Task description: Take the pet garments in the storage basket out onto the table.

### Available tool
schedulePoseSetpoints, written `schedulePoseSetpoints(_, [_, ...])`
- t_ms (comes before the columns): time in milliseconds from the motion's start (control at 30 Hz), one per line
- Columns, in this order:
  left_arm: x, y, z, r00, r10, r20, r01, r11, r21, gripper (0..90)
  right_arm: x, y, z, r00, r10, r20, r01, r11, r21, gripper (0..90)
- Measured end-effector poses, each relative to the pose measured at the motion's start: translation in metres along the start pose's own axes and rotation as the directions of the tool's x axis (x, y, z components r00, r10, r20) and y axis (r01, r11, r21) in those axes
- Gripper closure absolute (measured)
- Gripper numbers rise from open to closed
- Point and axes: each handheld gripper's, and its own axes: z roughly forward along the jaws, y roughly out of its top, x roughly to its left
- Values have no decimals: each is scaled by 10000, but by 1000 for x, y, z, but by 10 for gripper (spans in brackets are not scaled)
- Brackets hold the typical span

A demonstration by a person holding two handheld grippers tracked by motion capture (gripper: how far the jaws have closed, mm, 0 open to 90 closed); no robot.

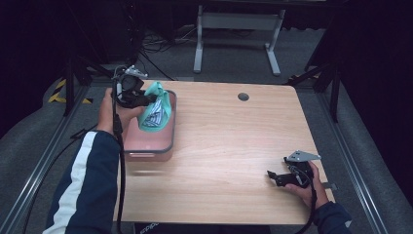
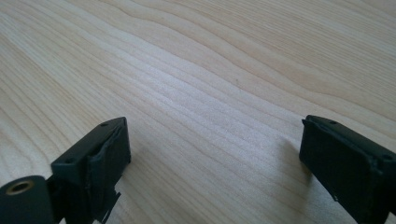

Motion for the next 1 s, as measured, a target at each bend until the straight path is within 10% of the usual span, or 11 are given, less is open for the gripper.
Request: schedulePoseSetpoints(1000, [-90, 43, 46, 9735, 1536, 1692, -1581, 9873, 130, 762, 0, 0, 0, 10000, 36, 14, -36, 10000, 0, 91])
